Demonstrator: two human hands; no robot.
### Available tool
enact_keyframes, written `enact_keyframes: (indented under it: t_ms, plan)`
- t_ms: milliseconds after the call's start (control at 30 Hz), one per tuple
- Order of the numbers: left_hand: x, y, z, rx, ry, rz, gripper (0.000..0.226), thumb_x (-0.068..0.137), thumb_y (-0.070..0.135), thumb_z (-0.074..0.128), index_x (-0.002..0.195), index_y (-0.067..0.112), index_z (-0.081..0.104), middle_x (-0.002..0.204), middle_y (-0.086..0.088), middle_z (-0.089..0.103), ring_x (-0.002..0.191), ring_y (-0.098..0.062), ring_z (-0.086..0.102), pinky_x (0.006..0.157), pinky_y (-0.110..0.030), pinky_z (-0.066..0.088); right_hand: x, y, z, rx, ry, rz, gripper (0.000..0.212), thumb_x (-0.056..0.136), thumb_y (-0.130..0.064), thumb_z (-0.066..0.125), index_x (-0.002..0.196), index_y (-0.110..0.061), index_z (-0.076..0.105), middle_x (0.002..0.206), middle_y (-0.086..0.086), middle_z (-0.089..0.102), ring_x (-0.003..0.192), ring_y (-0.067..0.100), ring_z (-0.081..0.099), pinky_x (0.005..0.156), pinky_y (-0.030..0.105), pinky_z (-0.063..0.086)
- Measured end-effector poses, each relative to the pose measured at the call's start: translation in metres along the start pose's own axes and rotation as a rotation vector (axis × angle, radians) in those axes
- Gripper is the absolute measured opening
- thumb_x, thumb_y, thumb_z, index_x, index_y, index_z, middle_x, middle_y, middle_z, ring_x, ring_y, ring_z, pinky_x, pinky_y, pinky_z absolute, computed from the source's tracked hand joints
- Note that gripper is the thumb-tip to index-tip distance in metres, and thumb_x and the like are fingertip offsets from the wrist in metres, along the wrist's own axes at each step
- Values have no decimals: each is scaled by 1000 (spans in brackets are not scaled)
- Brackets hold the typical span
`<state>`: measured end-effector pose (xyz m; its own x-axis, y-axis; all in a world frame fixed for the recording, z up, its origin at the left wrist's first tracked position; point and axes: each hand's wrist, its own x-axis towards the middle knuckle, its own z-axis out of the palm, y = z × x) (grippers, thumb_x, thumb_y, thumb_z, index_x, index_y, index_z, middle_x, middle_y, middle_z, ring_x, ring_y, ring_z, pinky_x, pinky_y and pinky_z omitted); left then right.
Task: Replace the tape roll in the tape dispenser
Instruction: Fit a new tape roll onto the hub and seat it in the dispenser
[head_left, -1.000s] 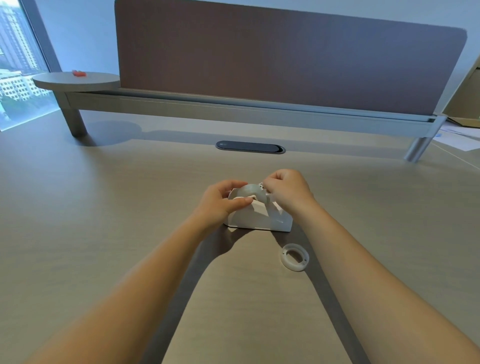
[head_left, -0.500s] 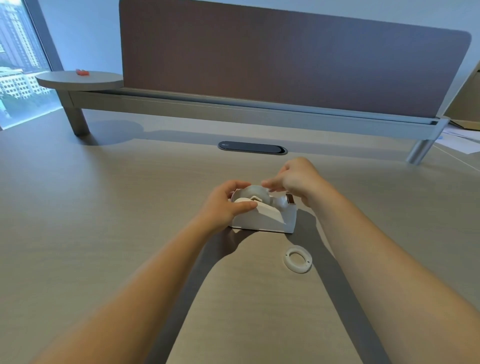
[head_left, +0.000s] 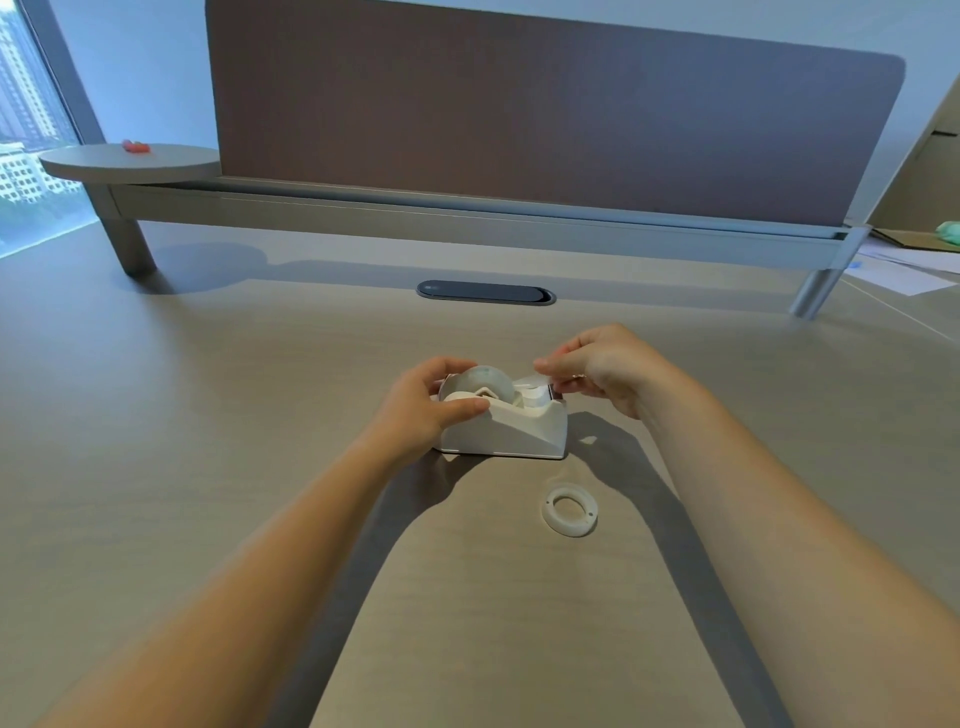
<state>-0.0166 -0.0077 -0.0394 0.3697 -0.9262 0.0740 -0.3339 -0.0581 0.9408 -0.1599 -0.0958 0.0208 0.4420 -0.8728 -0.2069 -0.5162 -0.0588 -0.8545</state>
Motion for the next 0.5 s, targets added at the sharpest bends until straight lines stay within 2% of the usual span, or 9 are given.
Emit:
enact_keyframes:
  t_ms: [133, 333, 433, 500]
  plan:
    - [0, 0, -1, 5, -1, 4, 34, 77, 16, 63, 109, 21, 55, 108, -2, 55, 102, -18, 48, 82, -30, 40, 2, -1, 0, -17, 52, 10, 20, 70, -5, 70, 60, -10, 53, 69, 5, 56, 65, 13, 54, 61, 21, 44]
    - [0, -1, -2, 0, -12, 14, 27, 77, 15, 63, 99, 27, 53, 107, -1, 56, 105, -18, 47, 86, -32, 41, 3, 11, -12, 7, 60, 78, 20, 72, -4, 68, 60, -9, 53, 66, 4, 58, 61, 12, 55, 68, 28, 43]
    - [0, -1, -2, 3, -12, 14, 28, 77, 15, 62, 101, 26, 53, 108, -1, 55, 105, -18, 47, 86, -33, 41, 3, 18, -15, 38, 53, 108, 18, 73, -4, 67, 61, -9, 54, 67, 4, 58, 62, 13, 56, 80, 33, 44]
    - [0, -1, -2, 5, -12, 9, 30, 77, 16, 62, 104, 25, 53, 108, -1, 55, 106, -19, 47, 87, -33, 42, 4, 24, -13, 58, 36, 123, 19, 73, -4, 67, 60, -10, 54, 66, 4, 58, 62, 13, 56, 77, 32, 44]
